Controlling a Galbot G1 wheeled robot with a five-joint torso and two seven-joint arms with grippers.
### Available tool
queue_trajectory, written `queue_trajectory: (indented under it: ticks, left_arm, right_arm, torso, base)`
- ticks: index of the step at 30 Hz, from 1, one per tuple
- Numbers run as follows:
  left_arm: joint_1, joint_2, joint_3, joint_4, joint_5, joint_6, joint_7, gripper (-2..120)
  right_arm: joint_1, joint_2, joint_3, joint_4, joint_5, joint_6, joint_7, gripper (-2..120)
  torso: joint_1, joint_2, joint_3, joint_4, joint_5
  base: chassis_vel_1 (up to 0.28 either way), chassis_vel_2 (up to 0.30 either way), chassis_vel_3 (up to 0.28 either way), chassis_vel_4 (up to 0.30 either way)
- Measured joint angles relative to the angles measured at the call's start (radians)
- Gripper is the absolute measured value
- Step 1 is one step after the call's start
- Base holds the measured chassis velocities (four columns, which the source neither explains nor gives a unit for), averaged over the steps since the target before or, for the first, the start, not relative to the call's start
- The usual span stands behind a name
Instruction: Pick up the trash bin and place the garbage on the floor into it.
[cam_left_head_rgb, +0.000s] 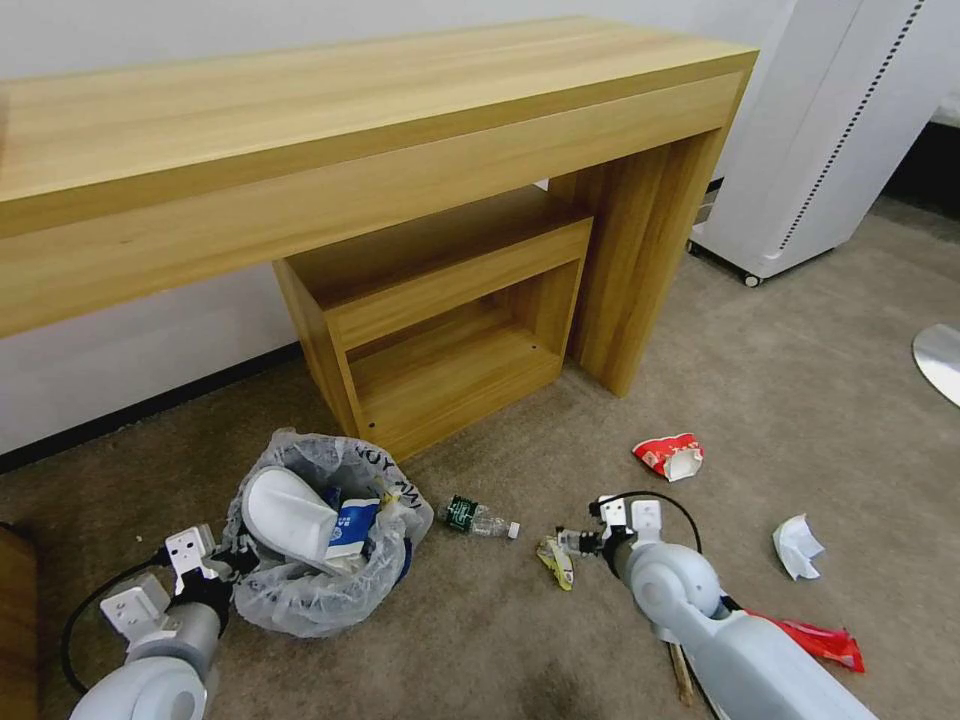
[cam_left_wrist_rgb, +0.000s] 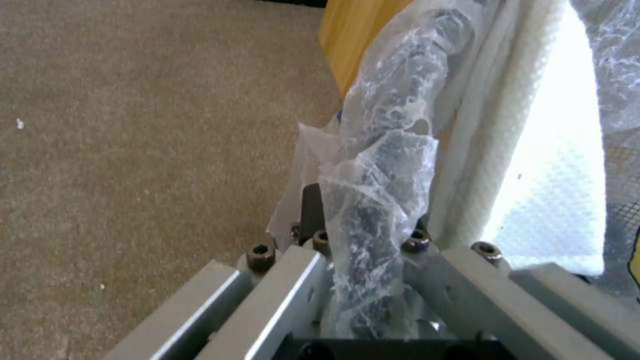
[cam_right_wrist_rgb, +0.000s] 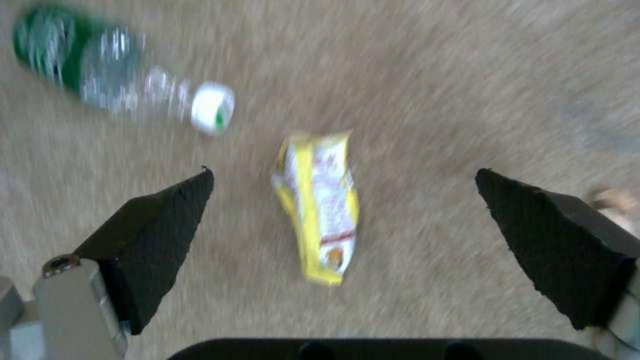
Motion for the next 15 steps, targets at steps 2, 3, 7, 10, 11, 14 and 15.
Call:
queue_trajectory:
  ticks: [2,3,7,10,11,14,15]
  left_arm:
    - [0.001,-0.003,0.000,-0.001,0.002,-0.004,0.000,1]
    - [0.003,-0.007,0.000,-0.003,0.003,-0.007,0.000,1]
    - [0.006,-0.011,-0.002,-0.005,0.005,-0.010,0.001,1]
    - [0.009,-0.011,-0.008,-0.006,0.005,-0.012,0.001,1]
    - [0.010,-0.011,-0.008,-0.006,0.005,-0.012,0.001,1]
    - [0.011,-0.014,-0.008,-0.007,0.005,-0.014,0.001,1]
    - [0.011,-0.014,-0.008,-0.007,0.005,-0.016,0.001,1]
  right_arm:
    - [0.018,0.000,-0.028,-0.022,0.001,-0.003,-0.001,100]
    - [0.038,0.000,-0.057,-0.046,0.001,-0.005,-0.002,100]
    - [0.077,0.008,-0.111,-0.094,0.001,-0.006,-0.004,100]
    - [0.108,0.020,-0.146,-0.138,-0.003,-0.007,-0.005,100]
    - [0.114,0.022,-0.153,-0.147,-0.004,-0.007,-0.005,100]
    - [0.125,0.030,-0.174,-0.171,-0.013,-0.003,-0.007,100]
    - [0.127,0.033,-0.177,-0.178,-0.016,0.001,-0.007,100]
  torso:
    - [0.000,0.000,0.000,-0.0001,-0.0001]
    - [0.000,0.000,0.000,0.0000,-0.0002]
    - [0.000,0.000,0.000,0.0000,-0.0001]
    - [0.000,0.000,0.000,0.0001,0.0000]
    - [0.000,0.000,0.000,0.0000,-0.0002]
    - [0.000,0.000,0.000,0.0000,-0.0001]
    - [0.000,0.000,0.000,0.0000,-0.0001]
  base:
    - [0.000,0.000,0.000,0.000]
    - [0.000,0.000,0.000,0.000]
    - [0.000,0.000,0.000,0.000]
    - [0.000,0.000,0.000,0.000]
    - [0.000,0.000,0.000,0.000]
    - [0.000,0.000,0.000,0.000]
    - [0.000,0.000,0.000,0.000]
